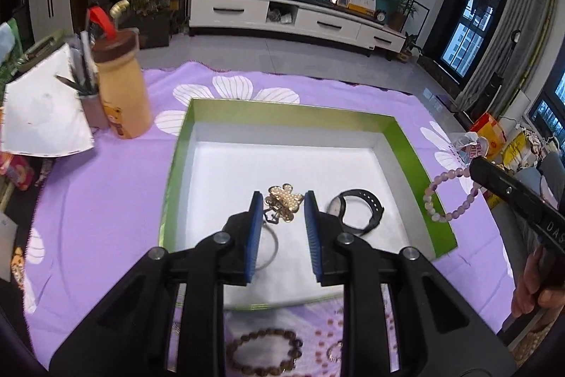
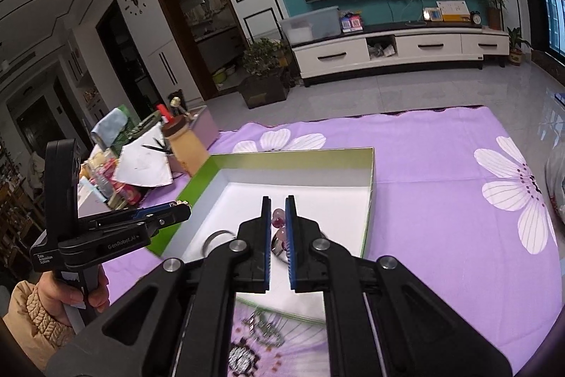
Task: Organize jewelry
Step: 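Carry brooch with left tool into box while right tool carries pink bracelet, release both, then move both open tools back from the box toward the remaining jewelry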
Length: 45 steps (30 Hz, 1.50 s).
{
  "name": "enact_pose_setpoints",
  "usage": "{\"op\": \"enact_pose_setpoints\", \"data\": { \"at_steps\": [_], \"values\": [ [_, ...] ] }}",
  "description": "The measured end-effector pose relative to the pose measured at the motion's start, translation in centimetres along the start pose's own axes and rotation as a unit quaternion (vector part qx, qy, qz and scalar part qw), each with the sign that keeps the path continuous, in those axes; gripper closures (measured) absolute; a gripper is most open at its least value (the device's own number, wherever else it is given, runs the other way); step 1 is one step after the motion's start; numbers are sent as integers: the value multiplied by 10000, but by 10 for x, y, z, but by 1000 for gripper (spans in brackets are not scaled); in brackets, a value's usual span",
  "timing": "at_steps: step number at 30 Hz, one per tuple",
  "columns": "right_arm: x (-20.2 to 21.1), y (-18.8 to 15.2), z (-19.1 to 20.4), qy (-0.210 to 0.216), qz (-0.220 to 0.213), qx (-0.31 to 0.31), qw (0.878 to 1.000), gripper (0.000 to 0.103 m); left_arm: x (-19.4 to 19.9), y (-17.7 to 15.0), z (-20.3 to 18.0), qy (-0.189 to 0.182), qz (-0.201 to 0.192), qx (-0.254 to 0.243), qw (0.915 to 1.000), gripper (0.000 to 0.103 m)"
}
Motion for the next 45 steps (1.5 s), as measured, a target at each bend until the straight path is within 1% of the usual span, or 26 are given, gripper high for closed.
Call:
{"op": "enact_pose_setpoints", "data": {
  "at_steps": [7,12,16,17,18,19,20,21,26,29,33,39,45],
  "values": [
    [-36,-2,-19,-219,211,-91,9995,96,-46,7,0,-28,378,187,9991,79],
    [-55,-6,-31,-347,343,-135,9987,96,-71,3,1,75,623,221,9978,79],
    [-68,-8,-37,-461,427,-136,9979,96,-85,1,2,182,736,237,9968,79],
    [-70,-9,-39,-495,461,-135,9976,95,-87,1,2,202,749,247,9967,76],
    [-71,-9,-39,-510,485,-143,9974,92,-88,0,1,191,767,266,9965,67],
    [-71,-10,-41,-533,508,-170,9971,84,-88,0,2,230,753,278,9965,62],
    [-71,-9,-41,-532,505,-182,9971,76,-87,2,4,283,717,273,9967,53],
    [-69,-9,-42,-551,489,-192,9971,73,-85,3,5,293,678,289,9969,49],
    [-52,-10,-40,-510,392,-216,9977,73,-68,9,15,323,482,410,9975,44],
    [-39,-12,-36,-476,366,-168,9981,72,-51,11,22,386,345,462,9976,38],
    [-21,-16,-32,-440,324,-175,9984,71,-31,8,28,477,251,503,9973,36],
    [8,-28,-23,-437,363,-77,9984,71,5,-2,31,608,132,451,9970,26],
    [31,-49,-11,-409,476,52,9980,70,45,-20,27,789,43,189,9967,25]
  ]
}}
Point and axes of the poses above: each gripper's, at about its wrist camera, not at the fingertips, and x roughly against the way its jaws point, z to its left, y to its top, the point moved 5 cm from there along -x, roughly the way its jaws point, and after that the axes turned 9 degrees about -z, right-handed, at the moved point
